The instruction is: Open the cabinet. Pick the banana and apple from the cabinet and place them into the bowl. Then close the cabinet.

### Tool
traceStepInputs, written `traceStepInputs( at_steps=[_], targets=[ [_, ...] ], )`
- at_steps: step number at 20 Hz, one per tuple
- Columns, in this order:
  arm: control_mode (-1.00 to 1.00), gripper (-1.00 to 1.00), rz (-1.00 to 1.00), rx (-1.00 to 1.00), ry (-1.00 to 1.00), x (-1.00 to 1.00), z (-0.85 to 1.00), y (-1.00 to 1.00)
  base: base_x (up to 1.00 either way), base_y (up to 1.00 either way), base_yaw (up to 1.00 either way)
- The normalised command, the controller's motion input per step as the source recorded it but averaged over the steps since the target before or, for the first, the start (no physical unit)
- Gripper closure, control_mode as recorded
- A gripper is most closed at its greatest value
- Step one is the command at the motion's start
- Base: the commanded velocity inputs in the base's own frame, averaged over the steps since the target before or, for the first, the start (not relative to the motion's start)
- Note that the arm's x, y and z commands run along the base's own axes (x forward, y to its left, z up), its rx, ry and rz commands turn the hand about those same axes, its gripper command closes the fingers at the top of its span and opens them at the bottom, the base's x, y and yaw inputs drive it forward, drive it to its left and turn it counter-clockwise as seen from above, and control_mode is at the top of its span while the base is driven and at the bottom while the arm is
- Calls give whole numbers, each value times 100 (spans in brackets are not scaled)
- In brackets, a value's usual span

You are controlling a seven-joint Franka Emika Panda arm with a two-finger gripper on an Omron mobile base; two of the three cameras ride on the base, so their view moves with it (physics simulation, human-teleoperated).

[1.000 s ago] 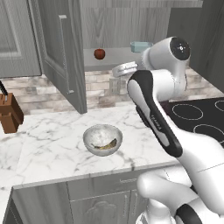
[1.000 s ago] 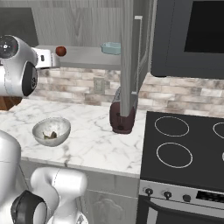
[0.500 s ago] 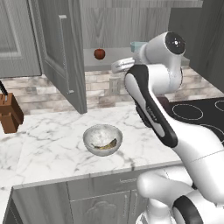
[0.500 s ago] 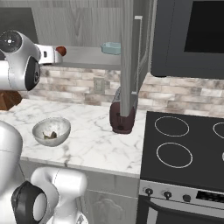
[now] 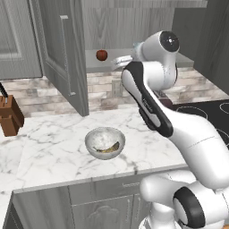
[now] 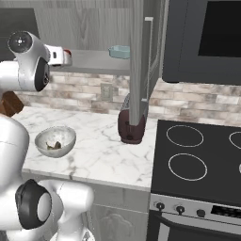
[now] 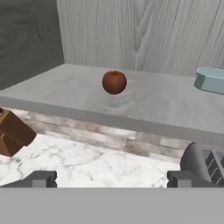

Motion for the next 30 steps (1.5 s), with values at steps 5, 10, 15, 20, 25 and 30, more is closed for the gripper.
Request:
traceStepInputs(
  at_steps=[5, 10, 15, 20, 25, 30],
  targets=[
    [-100, -100, -1, 0, 0, 34, 0, 12, 0, 0, 0],
    [-100, -100, 0, 0, 0, 36, 0, 17, 0, 0, 0],
    [-100, -100, 0, 0, 0, 37, 0, 7, 0, 0, 0],
    [-100, -100, 0, 0, 0, 38, 0, 3, 0, 0, 0],
    [-100, -100, 0, 0, 1, 37, -6, 7, 0, 0, 0],
    [-100, -100, 0, 0, 5, 38, -11, 13, 0, 0, 0]
  ],
)
